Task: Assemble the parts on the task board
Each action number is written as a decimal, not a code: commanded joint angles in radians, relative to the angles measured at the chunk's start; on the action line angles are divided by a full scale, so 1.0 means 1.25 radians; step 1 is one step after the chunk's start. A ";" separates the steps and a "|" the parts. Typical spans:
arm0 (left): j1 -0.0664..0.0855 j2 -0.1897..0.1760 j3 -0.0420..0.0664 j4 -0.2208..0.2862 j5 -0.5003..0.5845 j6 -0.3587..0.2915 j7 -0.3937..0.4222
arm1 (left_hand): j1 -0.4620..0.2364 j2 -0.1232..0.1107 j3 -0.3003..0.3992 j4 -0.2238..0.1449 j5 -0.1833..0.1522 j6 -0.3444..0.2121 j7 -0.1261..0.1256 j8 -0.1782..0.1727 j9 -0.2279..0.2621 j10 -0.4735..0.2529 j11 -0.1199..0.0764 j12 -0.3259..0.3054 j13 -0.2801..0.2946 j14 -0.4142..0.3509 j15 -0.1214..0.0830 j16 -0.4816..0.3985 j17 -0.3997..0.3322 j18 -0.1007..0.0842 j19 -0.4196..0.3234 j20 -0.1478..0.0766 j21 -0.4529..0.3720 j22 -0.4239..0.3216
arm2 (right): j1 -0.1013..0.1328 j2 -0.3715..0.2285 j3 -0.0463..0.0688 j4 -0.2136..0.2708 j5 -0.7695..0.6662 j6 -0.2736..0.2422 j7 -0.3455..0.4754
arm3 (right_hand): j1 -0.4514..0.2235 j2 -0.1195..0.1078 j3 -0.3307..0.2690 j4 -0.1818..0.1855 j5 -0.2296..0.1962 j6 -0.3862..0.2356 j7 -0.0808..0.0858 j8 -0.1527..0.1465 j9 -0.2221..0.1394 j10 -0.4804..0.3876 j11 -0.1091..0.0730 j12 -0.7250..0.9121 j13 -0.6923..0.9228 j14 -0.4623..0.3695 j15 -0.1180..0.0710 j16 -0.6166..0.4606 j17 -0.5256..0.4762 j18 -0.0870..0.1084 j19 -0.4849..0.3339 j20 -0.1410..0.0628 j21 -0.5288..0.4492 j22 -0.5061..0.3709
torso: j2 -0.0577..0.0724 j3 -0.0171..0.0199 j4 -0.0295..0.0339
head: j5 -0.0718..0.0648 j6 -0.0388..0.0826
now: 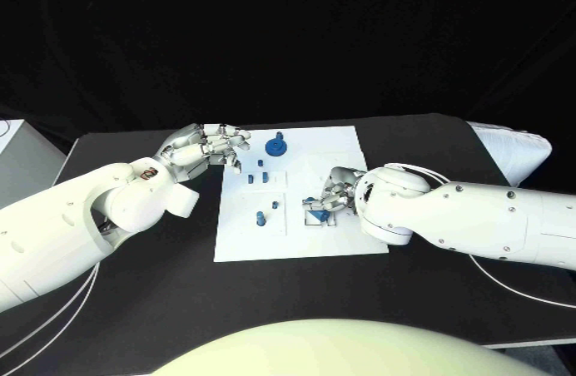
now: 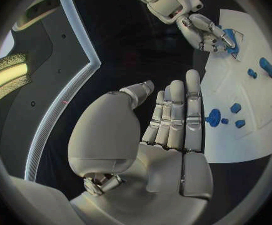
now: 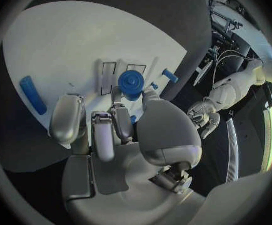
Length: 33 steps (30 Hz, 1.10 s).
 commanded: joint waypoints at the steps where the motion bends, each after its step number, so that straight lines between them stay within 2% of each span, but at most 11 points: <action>1: 0.000 0.001 0.000 0.001 0.006 0.013 0.004 | -0.002 0.002 -0.003 0.003 0.002 -0.002 0.005 0.002 -0.001 0.003 0.004 -0.005 -0.001 -0.003 0.000 -0.004 0.001 0.004 0.006 0.001 -0.005 -0.001 | -0.001 0.000 0.000 0.004 -0.018 -0.014 -0.004 | 0.001 0.002 -0.001 -0.003 0.005 0.007 0.000 -0.001 0.001 0.003 -0.003 0.002 0.035 0.069 -0.002 -0.001 0.158 -0.007 0.026 -0.003 0.002 0.054 | 0.000 0.0002 -0.0002 | -0.001 0.000; 6: 0.000 0.002 0.000 0.001 0.006 0.014 0.004 | -0.002 0.002 -0.003 0.003 0.002 -0.002 0.005 0.002 -0.001 0.003 0.004 -0.005 -0.001 -0.003 0.000 -0.004 0.001 0.004 0.006 0.001 -0.005 -0.001 | -0.001 -0.001 0.000 0.010 -0.020 -0.020 -0.001 | -0.009 -0.004 -0.014 -0.001 0.000 0.017 -0.002 0.004 0.004 0.006 -0.005 0.004 0.037 0.070 -0.004 -0.001 0.159 -0.008 0.027 -0.005 0.005 0.056 | 0.000 0.0005 0.0002 | 0.000 0.000; 9: -0.001 0.001 0.000 0.000 0.006 0.014 0.003 | -0.003 0.003 -0.003 0.005 0.002 -0.003 0.006 0.002 -0.002 0.003 0.004 -0.005 -0.002 -0.003 0.000 -0.005 0.001 0.004 0.006 0.002 -0.007 -0.002 | -0.001 -0.004 0.000 0.015 -0.029 -0.023 -0.001 | -0.016 0.005 -0.017 -0.002 0.002 0.028 -0.006 0.009 0.008 0.011 -0.008 0.009 0.041 0.070 -0.006 0.000 0.161 -0.009 0.029 -0.006 0.011 0.059 | 0.000 0.0005 0.0003 | -0.001 0.000; 12: -0.001 0.001 0.000 0.000 0.006 0.014 0.003 | -0.002 0.003 -0.003 0.005 0.002 -0.003 0.005 0.002 -0.002 0.003 0.004 -0.005 -0.002 -0.003 0.000 -0.005 0.001 0.004 0.006 0.002 -0.007 -0.002 | -0.001 -0.009 0.000 0.022 -0.041 -0.024 -0.001 | -0.008 0.025 -0.012 -0.003 0.027 0.038 -0.012 0.016 0.012 0.019 -0.013 0.018 0.049 0.070 -0.010 0.000 0.162 -0.010 0.030 -0.009 0.016 0.062 | 0.000 0.0001 -0.0002 | 0.000 0.000; 14: -0.001 0.001 0.000 0.000 0.006 0.014 0.003 | -0.002 0.003 -0.003 0.005 0.002 -0.003 0.005 0.002 -0.002 0.003 0.004 -0.005 -0.002 -0.003 0.000 -0.005 0.001 0.004 0.006 0.002 -0.007 -0.002 | -0.001 -0.012 0.000 0.026 -0.048 -0.023 -0.001 | 0.009 0.027 -0.008 -0.003 0.070 0.039 -0.015 0.017 0.013 0.023 -0.016 0.022 0.053 0.071 -0.013 0.001 0.162 -0.010 0.031 -0.012 0.018 0.064 | 0.000 0.0000 -0.0006 | 0.001 0.000; 15: -0.001 0.000 0.000 0.000 0.006 0.014 0.003 | -0.002 0.003 -0.003 0.005 0.002 -0.003 0.005 0.002 -0.002 0.003 0.004 -0.005 -0.002 -0.003 0.000 -0.005 0.001 0.004 0.006 0.002 -0.007 -0.002 | -0.001 -0.014 0.000 0.027 -0.050 -0.021 -0.002 | 0.012 0.028 -0.007 -0.003 0.077 0.041 -0.016 0.018 0.014 0.026 -0.017 0.026 0.056 0.071 -0.014 0.001 0.163 -0.011 0.032 -0.012 0.021 0.066 | 0.000 0.0000 -0.0006 | 0.001 0.000; 33: -0.001 0.000 0.000 0.000 0.006 0.013 0.002 | -0.002 0.003 -0.003 0.005 0.002 -0.003 0.005 0.002 -0.002 0.003 0.004 -0.005 -0.002 -0.003 0.000 -0.005 0.001 0.004 0.006 0.002 -0.007 -0.002 | -0.001 -0.015 0.000 0.022 -0.073 0.022 -0.005 | 0.014 0.033 -0.004 -0.002 0.084 0.049 -0.019 0.020 0.010 0.033 -0.019 0.034 0.064 0.073 -0.016 0.007 0.172 -0.014 0.035 -0.014 0.039 0.074 | 0.000 0.0003 -0.0007 | -0.002 0.000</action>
